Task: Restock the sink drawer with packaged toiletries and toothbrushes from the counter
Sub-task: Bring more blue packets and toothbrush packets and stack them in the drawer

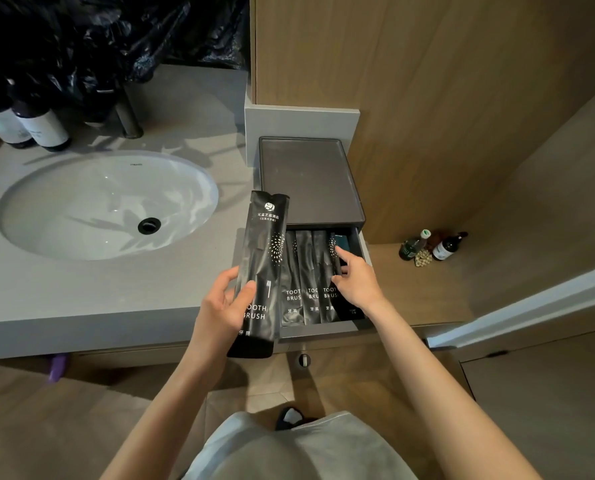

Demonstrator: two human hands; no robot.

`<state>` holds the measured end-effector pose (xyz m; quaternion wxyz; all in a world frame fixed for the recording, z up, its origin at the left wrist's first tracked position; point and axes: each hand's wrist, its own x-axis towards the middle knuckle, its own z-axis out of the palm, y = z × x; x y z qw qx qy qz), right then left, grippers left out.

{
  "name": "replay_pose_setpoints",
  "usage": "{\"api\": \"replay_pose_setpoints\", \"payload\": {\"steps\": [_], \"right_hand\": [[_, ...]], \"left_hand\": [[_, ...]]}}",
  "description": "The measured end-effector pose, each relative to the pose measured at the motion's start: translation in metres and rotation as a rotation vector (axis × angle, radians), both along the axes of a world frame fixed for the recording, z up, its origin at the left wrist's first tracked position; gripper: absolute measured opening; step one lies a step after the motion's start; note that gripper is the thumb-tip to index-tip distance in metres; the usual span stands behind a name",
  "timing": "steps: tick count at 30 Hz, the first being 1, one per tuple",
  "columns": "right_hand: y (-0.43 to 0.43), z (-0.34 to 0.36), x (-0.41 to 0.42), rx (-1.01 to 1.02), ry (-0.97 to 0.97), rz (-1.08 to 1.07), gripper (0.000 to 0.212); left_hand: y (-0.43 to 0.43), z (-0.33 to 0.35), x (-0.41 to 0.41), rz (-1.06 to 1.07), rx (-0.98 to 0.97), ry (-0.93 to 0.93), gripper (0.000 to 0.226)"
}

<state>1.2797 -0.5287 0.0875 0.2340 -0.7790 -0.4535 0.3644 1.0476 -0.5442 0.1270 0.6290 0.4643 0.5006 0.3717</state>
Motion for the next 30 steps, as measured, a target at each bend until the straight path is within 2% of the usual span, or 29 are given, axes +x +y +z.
{"api": "replay_pose_setpoints", "payload": {"steps": [4, 8, 11, 16, 20, 23, 25, 28, 30], "right_hand": [[-0.002, 0.001, 0.002, 0.013, -0.083, 0.049, 0.062], [-0.013, 0.011, 0.005, 0.110, -0.067, 0.047, 0.054], [-0.024, 0.029, 0.007, 0.217, 0.057, -0.039, 0.042], [-0.039, 0.059, -0.001, 0.245, 0.505, -0.095, 0.035], [-0.043, 0.063, -0.003, 0.273, 0.539, -0.149, 0.041], [-0.044, 0.064, 0.008, 0.274, 0.577, -0.225, 0.042], [-0.045, 0.067, 0.020, 0.254, 0.591, -0.269, 0.042], [-0.047, 0.066, 0.042, 0.189, 0.526, -0.293, 0.045], [-0.048, 0.063, 0.054, 0.125, 0.481, -0.272, 0.048]], "left_hand": [[-0.002, 0.001, 0.001, -0.007, 0.018, -0.022, 0.018], [0.000, 0.001, 0.007, -0.009, 0.019, -0.072, 0.019], [0.003, 0.000, 0.016, -0.020, -0.002, -0.106, 0.020], [0.001, 0.005, 0.043, -0.124, -0.067, -0.156, 0.024], [-0.003, 0.006, 0.064, -0.248, -0.099, -0.104, 0.027], [-0.002, 0.009, 0.075, -0.298, -0.088, -0.053, 0.017], [0.006, 0.003, 0.077, -0.326, 0.094, 0.134, 0.019], [0.024, -0.011, 0.077, -0.435, 0.586, 0.718, 0.033], [0.037, -0.020, 0.081, -0.599, 0.745, 0.887, 0.044]]}}
